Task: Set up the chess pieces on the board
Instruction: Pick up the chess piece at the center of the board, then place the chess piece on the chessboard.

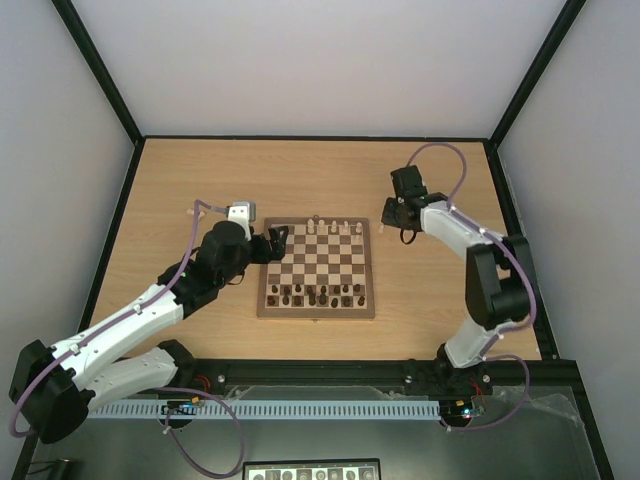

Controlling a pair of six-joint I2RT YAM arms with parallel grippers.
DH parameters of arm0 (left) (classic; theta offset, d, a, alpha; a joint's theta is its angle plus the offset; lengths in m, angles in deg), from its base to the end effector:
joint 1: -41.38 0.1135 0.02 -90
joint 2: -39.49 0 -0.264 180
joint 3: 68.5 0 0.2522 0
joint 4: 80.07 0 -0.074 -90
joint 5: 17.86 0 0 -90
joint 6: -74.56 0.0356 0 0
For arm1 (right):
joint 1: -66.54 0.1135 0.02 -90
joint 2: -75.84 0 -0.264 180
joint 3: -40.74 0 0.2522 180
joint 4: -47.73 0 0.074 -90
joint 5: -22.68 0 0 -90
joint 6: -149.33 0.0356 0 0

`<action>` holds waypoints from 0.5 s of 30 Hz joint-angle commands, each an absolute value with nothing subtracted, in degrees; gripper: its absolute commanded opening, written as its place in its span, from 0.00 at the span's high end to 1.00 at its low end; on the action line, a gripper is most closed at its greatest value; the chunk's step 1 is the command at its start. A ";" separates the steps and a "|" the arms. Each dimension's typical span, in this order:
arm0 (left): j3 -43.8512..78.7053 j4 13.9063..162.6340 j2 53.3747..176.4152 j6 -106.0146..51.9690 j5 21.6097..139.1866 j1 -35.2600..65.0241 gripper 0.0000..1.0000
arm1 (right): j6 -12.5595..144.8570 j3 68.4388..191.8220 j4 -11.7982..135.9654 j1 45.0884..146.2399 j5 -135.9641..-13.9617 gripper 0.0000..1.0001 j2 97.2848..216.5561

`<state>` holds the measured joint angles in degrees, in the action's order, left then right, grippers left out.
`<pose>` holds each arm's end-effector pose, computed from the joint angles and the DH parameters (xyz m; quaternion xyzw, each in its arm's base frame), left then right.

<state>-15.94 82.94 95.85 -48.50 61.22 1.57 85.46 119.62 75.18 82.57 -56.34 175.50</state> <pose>0.1789 -0.1403 0.2779 -0.0057 0.8211 -0.2728 0.5013 0.3601 0.0964 0.2030 0.1158 0.9234 0.0442 0.3633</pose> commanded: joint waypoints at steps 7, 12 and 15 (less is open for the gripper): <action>-16.10 82.74 96.24 -49.00 60.94 2.75 0.01 | 84.56 119.23 84.75 93.91 -56.53 0.94 162.42; -16.06 82.40 95.87 -49.06 60.63 2.88 0.00 | 84.68 121.99 86.65 99.36 -58.20 0.93 163.34; -15.99 82.32 95.71 -49.12 60.54 2.89 0.00 | 84.65 123.45 87.11 101.47 -58.74 0.93 165.00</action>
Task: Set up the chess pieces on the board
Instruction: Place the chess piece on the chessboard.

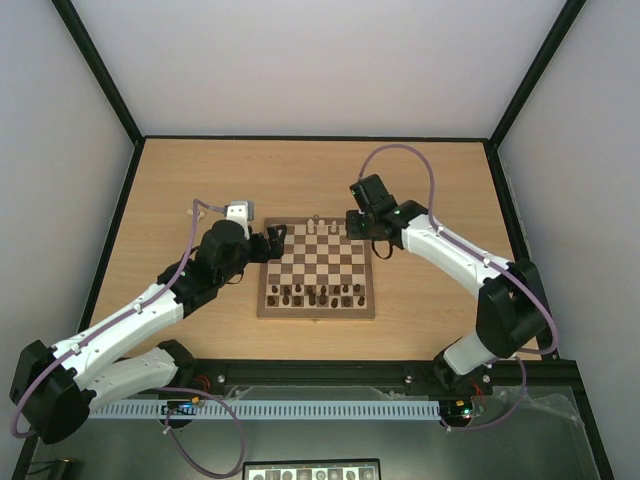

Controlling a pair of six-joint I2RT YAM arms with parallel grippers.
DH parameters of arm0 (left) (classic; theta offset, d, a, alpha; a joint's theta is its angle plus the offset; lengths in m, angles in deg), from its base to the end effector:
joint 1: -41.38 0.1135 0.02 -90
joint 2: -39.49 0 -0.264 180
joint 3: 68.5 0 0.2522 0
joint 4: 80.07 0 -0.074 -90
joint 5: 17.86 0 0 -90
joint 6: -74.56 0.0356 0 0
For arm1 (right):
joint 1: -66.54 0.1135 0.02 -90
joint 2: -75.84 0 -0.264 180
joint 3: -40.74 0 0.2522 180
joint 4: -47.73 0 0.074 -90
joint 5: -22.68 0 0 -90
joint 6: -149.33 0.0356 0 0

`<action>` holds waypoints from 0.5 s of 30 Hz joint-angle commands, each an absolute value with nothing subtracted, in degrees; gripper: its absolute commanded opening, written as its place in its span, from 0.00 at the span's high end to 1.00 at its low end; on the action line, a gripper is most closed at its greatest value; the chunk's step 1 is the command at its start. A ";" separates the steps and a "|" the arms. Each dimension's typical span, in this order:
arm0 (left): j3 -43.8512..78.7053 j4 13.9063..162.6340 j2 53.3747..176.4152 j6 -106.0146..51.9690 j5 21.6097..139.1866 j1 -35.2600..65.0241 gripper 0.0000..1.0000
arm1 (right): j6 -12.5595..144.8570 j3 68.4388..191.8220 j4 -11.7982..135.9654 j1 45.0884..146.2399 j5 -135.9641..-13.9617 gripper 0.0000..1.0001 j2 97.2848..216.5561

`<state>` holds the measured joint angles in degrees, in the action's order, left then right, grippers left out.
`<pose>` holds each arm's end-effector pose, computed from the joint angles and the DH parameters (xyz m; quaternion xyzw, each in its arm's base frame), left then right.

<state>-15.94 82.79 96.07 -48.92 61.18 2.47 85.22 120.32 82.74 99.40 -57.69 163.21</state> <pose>0.1815 -0.1378 0.2768 -0.0150 0.8228 -0.2687 0.5006 0.2870 0.1783 0.2689 -0.0220 0.9135 0.1287 0.3854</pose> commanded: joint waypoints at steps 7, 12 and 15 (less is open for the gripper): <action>-16.30 82.30 95.54 -49.14 60.18 2.96 0.01 | 84.65 124.51 87.66 104.50 -58.02 0.93 169.44; -16.33 82.37 95.35 -49.10 60.10 3.06 0.01 | 84.82 123.59 85.75 104.58 -58.52 0.93 171.63; -16.31 82.45 95.39 -48.99 60.10 3.06 0.00 | 84.95 123.56 84.66 104.55 -58.61 0.93 172.84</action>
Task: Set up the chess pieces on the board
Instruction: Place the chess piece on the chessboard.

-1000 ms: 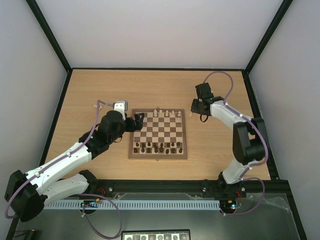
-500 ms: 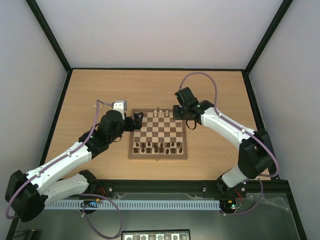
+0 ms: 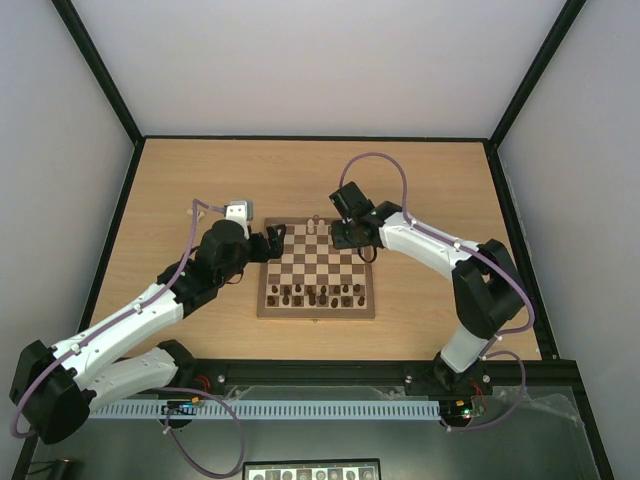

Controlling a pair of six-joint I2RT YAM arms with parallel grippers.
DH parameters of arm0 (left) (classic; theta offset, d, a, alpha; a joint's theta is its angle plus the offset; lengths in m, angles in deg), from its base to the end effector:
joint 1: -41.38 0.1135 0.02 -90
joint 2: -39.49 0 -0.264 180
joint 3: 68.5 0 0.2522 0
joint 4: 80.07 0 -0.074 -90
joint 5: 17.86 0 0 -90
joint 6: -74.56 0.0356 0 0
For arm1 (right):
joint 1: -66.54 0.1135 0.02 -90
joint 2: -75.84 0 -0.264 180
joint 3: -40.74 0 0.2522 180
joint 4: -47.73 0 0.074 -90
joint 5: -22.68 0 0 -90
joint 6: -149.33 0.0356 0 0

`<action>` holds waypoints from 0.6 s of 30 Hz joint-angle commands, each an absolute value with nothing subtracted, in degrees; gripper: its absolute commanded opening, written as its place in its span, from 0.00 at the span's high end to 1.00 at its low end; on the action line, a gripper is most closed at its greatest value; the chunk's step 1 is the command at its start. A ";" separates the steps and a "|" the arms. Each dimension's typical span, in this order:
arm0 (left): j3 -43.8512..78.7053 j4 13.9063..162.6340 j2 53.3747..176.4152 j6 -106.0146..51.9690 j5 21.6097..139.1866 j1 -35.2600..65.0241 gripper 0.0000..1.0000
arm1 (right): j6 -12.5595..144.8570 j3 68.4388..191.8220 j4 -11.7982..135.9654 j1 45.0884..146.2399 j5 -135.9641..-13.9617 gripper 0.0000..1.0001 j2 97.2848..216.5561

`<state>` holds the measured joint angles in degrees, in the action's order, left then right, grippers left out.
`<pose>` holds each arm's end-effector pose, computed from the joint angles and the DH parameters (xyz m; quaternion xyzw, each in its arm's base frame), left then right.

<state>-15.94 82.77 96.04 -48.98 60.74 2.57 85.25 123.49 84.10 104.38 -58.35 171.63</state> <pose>0.1818 -0.1372 0.2769 -0.0184 0.8225 -0.2659 0.5024 0.2904 0.2185 0.2364 -0.0701 0.9328 0.1203 0.3324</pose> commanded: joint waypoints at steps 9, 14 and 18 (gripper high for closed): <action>-16.39 82.60 95.18 -48.77 60.10 3.15 0.01 | 85.15 123.06 81.81 104.59 -56.03 0.93 175.35; -16.59 82.75 95.11 -49.00 60.27 3.15 0.00 | 85.09 123.16 81.98 104.59 -54.73 0.93 176.45; -16.64 82.74 94.95 -49.10 60.27 3.15 0.01 | 85.00 123.05 81.90 104.59 -53.22 0.93 176.96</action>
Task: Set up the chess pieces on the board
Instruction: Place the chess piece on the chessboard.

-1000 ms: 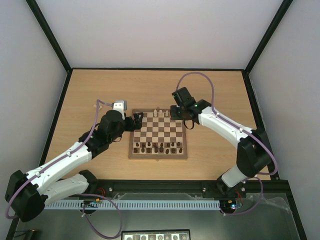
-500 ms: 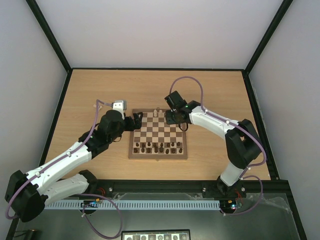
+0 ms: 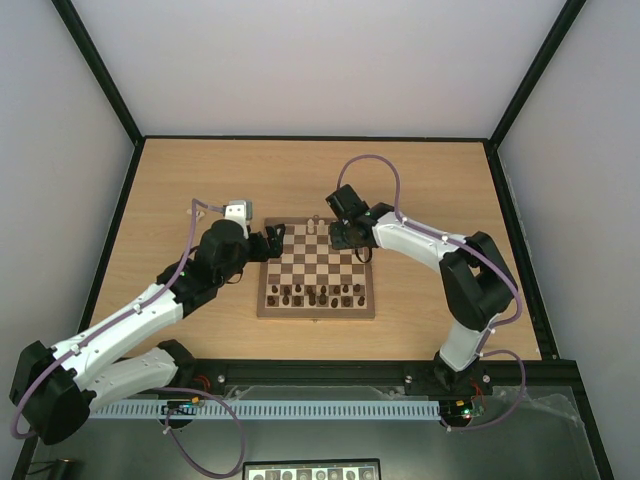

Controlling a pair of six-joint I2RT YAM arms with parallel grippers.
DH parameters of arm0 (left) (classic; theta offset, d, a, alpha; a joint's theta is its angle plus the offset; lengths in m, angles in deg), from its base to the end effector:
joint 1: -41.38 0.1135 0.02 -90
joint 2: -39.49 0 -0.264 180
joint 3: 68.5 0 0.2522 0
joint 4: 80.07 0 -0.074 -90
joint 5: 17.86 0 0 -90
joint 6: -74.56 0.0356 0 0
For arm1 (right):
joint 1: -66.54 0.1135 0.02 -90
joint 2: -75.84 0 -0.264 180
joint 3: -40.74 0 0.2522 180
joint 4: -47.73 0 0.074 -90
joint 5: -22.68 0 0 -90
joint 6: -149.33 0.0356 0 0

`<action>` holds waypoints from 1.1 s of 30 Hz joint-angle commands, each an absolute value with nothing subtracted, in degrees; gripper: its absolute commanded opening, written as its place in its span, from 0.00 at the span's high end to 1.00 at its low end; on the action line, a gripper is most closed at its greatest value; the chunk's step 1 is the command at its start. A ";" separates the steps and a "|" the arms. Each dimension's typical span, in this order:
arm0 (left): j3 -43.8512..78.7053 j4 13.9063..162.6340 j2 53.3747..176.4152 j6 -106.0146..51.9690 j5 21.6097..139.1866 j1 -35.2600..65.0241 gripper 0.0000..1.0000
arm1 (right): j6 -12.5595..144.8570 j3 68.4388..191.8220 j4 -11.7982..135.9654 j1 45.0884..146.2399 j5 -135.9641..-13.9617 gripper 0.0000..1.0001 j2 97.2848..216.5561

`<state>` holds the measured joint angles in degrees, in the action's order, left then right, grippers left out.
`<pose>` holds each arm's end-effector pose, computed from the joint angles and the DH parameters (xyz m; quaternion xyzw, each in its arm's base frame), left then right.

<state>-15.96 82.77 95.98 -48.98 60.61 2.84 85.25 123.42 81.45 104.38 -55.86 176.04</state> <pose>0.1823 -0.1361 0.2770 -0.0210 0.8222 -0.2641 0.5038 0.3008 0.2247 0.2125 -0.0645 0.9370 0.0944 0.3301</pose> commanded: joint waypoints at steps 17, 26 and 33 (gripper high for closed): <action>-16.89 82.56 93.78 -49.16 60.27 3.15 0.01 | 84.83 123.67 80.66 104.50 -51.65 0.90 180.09; -16.92 82.48 93.24 -49.14 60.25 3.15 0.00 | 84.82 124.00 80.41 104.29 -51.03 0.90 180.47; -17.00 82.48 93.06 -49.11 60.27 3.15 0.00 | 84.74 124.02 80.25 104.15 -51.30 0.89 180.81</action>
